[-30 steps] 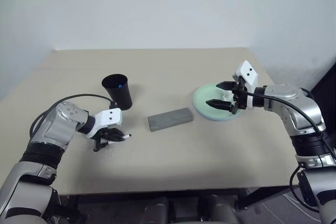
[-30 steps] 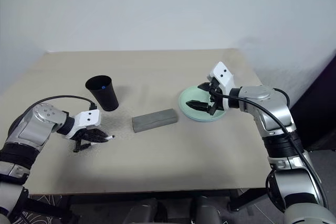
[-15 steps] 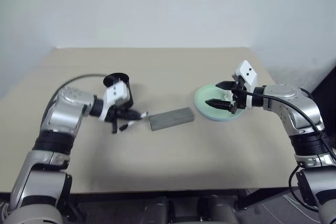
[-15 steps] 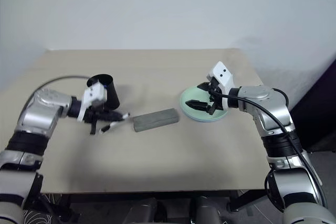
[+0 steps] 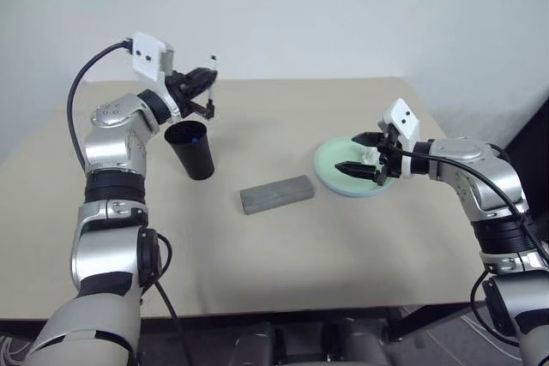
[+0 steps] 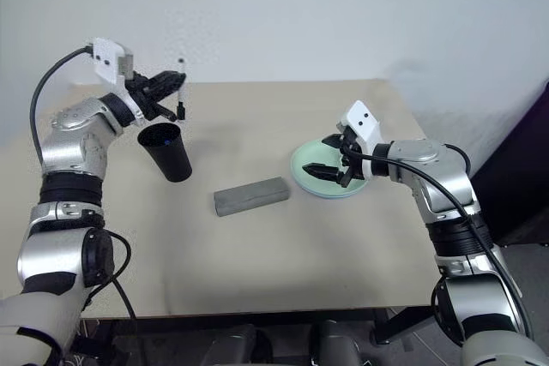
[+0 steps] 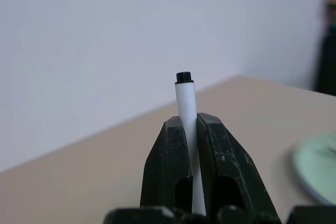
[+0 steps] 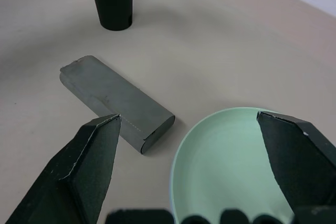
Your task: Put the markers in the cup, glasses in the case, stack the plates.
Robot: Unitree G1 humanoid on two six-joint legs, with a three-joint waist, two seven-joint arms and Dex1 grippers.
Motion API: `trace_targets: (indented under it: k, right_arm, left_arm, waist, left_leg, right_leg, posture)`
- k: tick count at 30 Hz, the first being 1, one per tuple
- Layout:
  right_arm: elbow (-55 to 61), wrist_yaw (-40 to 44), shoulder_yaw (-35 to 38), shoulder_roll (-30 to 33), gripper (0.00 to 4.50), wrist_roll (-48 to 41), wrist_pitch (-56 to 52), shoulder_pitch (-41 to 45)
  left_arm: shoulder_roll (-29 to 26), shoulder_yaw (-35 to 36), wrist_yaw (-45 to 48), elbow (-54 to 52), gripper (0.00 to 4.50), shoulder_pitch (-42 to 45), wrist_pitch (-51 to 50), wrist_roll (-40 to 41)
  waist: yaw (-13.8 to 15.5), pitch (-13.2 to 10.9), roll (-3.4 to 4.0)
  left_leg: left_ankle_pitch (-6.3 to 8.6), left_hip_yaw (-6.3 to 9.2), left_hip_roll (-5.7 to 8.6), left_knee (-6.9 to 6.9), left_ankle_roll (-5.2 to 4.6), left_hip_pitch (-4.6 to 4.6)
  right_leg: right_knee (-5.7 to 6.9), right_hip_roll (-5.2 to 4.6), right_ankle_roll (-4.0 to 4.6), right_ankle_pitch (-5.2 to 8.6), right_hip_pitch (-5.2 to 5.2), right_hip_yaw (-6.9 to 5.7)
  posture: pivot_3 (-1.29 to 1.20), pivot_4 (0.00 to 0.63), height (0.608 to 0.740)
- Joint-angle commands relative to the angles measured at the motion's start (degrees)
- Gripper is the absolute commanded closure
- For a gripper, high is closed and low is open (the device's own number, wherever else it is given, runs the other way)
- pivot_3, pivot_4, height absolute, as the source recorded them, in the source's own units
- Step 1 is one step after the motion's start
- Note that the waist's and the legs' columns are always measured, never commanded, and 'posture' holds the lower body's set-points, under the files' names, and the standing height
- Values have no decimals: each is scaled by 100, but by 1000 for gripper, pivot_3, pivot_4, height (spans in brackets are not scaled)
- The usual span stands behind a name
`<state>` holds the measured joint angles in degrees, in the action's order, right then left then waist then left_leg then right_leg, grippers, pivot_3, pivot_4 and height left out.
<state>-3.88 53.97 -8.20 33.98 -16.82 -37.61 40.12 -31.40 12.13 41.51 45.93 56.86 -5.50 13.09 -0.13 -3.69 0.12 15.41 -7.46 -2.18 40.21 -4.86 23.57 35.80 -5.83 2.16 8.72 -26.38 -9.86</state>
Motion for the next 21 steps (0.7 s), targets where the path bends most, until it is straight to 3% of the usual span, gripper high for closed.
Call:
trace_targets:
  k: [1,14,17,21]
  right_arm:
    - [114,16,93,2,0,-11,92,174]
    - [83,38,79,-17,0,-3,124,204]
    - [65,41,78,-23,0,1,132,218]
    - [37,38,82,-30,0,8,147,223]
  left_arm:
    - [-67,137,-366,398,4477,240,719,-120]
    - [-104,83,-493,1117,4477,-43,1446,-323]
    - [-109,68,-415,1105,3733,-131,1449,-327]
    - [-129,56,-324,1011,2367,-289,1458,-327]
  waist:
    - [0,0,0]
    - [20,1,-13]
    - [14,1,-13]
    - [14,2,-14]
  left_leg:
    - [0,0,4,0,1,0]
    - [4,4,23,0,-6,7]
    - [4,4,22,0,-6,6]
    - [4,4,22,0,-6,6]
  right_leg:
    - [0,-1,0,0,0,2]
    - [-2,-7,-5,-3,-1,14]
    - [-1,-7,-5,-3,-1,13]
    - [-1,-7,-5,-3,-1,13]
  posture:
    - [0,0,732]
    - [0,0,732]
    - [0,0,732]
    - [0,0,732]
